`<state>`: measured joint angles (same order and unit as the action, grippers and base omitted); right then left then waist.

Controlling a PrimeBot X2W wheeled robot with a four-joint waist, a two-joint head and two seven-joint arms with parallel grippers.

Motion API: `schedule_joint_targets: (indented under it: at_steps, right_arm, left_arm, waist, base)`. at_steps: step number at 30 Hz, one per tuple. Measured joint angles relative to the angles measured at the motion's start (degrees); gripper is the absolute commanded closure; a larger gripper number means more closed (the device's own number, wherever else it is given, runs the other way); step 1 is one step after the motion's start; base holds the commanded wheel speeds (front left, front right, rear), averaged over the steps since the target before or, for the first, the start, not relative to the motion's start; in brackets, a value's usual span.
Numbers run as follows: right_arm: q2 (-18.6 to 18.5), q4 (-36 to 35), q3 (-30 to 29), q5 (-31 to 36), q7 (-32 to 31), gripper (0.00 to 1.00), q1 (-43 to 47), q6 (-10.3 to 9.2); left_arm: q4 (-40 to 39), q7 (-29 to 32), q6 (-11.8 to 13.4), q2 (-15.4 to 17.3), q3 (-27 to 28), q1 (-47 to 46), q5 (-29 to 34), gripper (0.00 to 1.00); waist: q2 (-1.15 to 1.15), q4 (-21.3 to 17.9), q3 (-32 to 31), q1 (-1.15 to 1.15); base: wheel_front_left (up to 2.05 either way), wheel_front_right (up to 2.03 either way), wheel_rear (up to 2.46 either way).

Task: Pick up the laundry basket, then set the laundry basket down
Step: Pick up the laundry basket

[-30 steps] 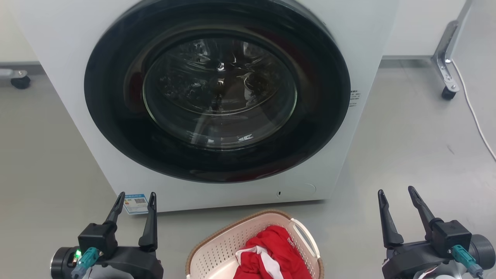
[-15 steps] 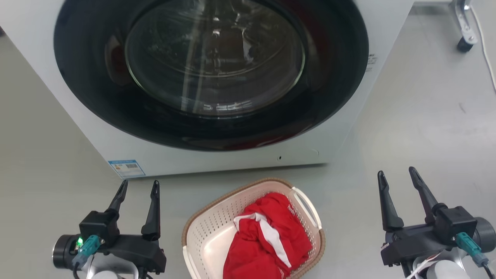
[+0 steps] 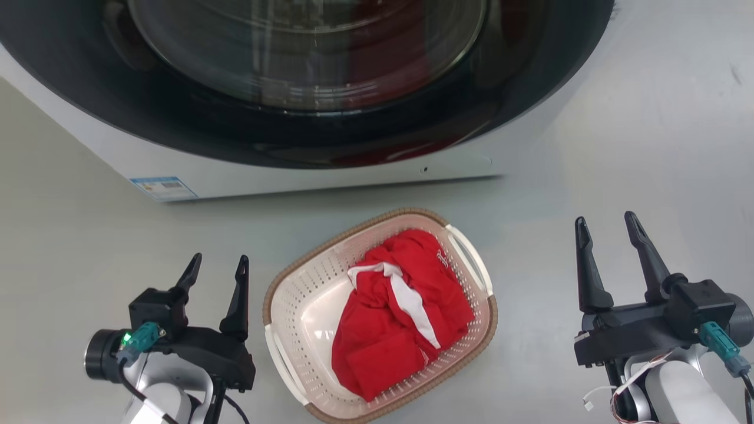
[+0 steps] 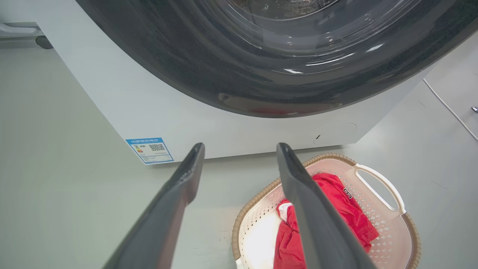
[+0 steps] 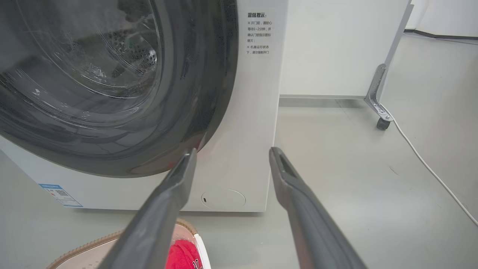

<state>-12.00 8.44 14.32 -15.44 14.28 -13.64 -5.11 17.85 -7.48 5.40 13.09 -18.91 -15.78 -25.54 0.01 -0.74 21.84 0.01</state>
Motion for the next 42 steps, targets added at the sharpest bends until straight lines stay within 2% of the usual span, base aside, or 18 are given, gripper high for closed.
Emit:
schedule_joint_targets:
  at_steps: [8,16,27,34,42]
  right_arm:
    - [1.2,-0.7,0.3,-0.2,0.0,0.0,-2.6,-0.19]
    - [2.1,-1.8,0.7,-0.1,0.0,0.0,-6.4,-0.18]
    - [3.3,-1.3,0.8,-0.1,0.0,0.0,-11.4,-0.09]
    - [3.8,0.0,0.6,-0.1,0.3,0.0,-12.4,0.08]
    - [4.4,1.1,0.3,-0.2,0.4,0.0,-12.8,0.58]
  left_arm:
    - [2.7,2.3,-0.8,0.0,0.3,-3.6,-0.5,0.0]
    - [7.0,7.4,-2.0,1.3,1.0,-7.4,-3.1,0.0]
    - [11.9,12.5,-5.0,2.7,1.1,-13.2,-4.2,0.0]
    - [15.7,14.4,-6.4,2.9,1.2,-15.4,-5.8,0.0]
    - [19.7,15.0,-6.4,2.8,2.6,-18.1,-6.8,0.0]
  waist:
    - [0.0,-0.7,6.8,0.0]
    - [0.0,-1.8,13.7,0.0]
    - [0.01,-3.8,22.5,0.0]
    - [0.0,-5.3,25.9,-0.01]
    - [0.0,-6.3,27.2,-0.01]
  base:
    - [0.0,0.0,0.0]
    - [0.0,0.0,0.0]
    - [0.0,0.0,0.0]
    - [0.0,0.0,0.0]
    - [0.0,0.0,0.0]
